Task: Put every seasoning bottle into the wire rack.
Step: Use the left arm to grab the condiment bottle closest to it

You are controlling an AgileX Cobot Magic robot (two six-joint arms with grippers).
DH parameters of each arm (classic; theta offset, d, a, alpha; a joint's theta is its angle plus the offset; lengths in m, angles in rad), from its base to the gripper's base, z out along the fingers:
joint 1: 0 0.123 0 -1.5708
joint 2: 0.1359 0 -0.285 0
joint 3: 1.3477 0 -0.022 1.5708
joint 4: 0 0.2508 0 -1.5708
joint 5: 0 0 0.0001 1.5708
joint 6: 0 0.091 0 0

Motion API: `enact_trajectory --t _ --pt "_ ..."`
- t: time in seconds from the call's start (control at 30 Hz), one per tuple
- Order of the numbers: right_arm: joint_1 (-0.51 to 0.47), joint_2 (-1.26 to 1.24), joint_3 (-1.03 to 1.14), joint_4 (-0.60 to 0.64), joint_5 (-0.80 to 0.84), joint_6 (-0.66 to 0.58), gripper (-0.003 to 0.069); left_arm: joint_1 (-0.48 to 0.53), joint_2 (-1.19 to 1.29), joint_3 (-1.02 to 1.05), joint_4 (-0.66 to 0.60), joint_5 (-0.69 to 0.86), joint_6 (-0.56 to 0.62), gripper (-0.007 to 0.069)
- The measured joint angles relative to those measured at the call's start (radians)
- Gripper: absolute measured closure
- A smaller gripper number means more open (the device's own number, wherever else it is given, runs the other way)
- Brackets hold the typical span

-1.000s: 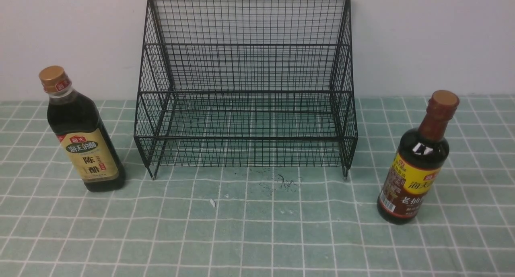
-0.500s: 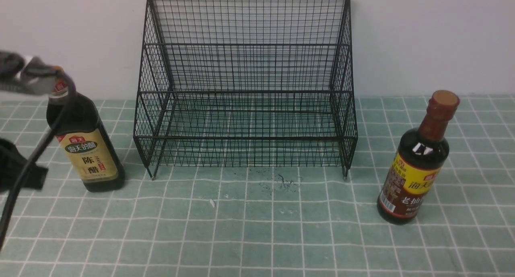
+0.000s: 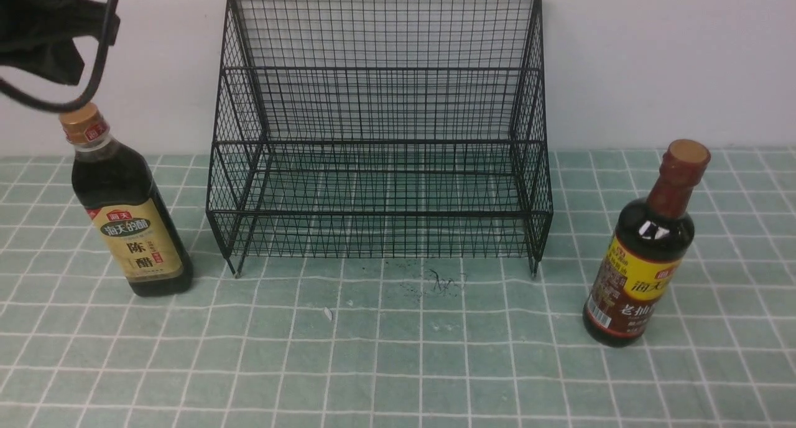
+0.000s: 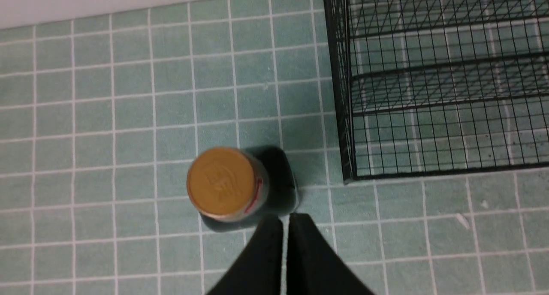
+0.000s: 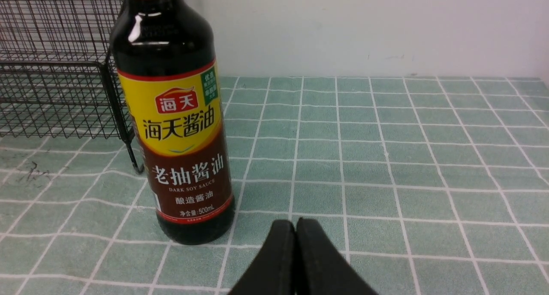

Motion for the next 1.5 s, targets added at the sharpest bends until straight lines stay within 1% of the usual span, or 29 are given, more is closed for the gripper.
enact_trajectory --t 0.1,0.13,0.2,0.27,0.33,0.4,0.43,0.47,0.5,0.57,0.6,0.67,0.77,0.93,1.03,1.07,1.13,1.2,1.23,1.5 --pt "0.0 0.0 0.0 0.0 0.0 0.0 0.0676 0.0 0.02 -0.015 0.001 -0.003 -0.002 0.0587" --pt "0.0 0.0 0.0 0.0 0.0 0.0 0.0676 0.0 0.025 -0.017 0.001 -0.007 -0.002 0.0566" --pt "0.0 0.0 0.0 0.0 0.0 0.0 0.0676 0.0 0.042 -0.019 0.008 -0.027 -0.003 0.0482" --pt "0.0 0.0 0.0 0.0 0.0 0.0 0.0676 0.0 0.052 -0.018 0.016 -0.03 -0.005 0.042" --pt "0.0 0.0 0.0 0.0 0.0 0.0 0.0676 0.0 0.071 -0.018 0.051 -0.037 -0.02 0.0296" --pt "0.0 0.0 0.0 0.0 0.0 0.0 0.0676 0.0 0.087 -0.018 0.087 -0.045 -0.04 0.0193" --pt "0.0 0.0 0.0 0.0 0.0 0.0 0.0676 0.0 0.087 -0.018 0.087 -0.045 -0.04 0.0193" --pt "0.0 0.0 0.0 0.0 0.0 0.0 0.0676 0.0 0.102 -0.018 0.115 -0.048 -0.066 0.012" --pt "0.0 0.0 0.0 0.0 0.0 0.0 0.0676 0.0 0.111 -0.018 0.127 -0.048 -0.082 0.0083" --pt "0.0 0.0 0.0 0.0 0.0 0.0 0.0676 0.0 0.13 -0.018 0.136 -0.051 -0.108 0.0034" --pt "0.0 0.0 0.0 0.0 0.0 0.0 0.0676 0.0 0.14 -0.018 0.136 -0.052 -0.118 0.0025" --pt "0.0 0.0 0.0 0.0 0.0 0.0 0.0676 0.0 0.16 -0.018 0.136 -0.052 -0.134 0.0018" --pt "0.0 0.0 0.0 0.0 0.0 0.0 0.0676 0.0 0.182 -0.018 0.136 -0.045 -0.146 0.0028" --pt "0.0 0.0 0.0 0.0 0.0 0.0 0.0676 0.0 0.223 -0.018 0.136 -0.013 -0.155 0.0095" --pt "0.0 0.0 0.0 0.0 0.0 0.0 0.0676 0.0 0.241 -0.018 0.136 -0.013 -0.155 0.0153" --pt "0.0 0.0 0.0 0.0 0.0 0.0 0.0676 0.0 0.241 -0.018 0.136 -0.013 -0.155 0.0157" --pt "0.0 0.0 0.0 0.0 0.0 0.0 0.0676 0.0 0.241 -0.018 0.136 -0.013 -0.155 0.0221" --pt "0.0 0.0 0.0 0.0 0.0 0.0 0.0676 0.0 0.241 -0.018 0.139 -0.012 -0.155 0.03" --pt "0.0 0.0 0.0 0.0 0.0 0.0 0.0676 0.0 0.241 -0.018 0.139 -0.012 -0.156 0.031" --pt "0.0 0.0 0.0 0.0 0.0 0.0 0.0676 0.0 0.24 -0.022 0.139 -0.009 -0.156 0.0307"
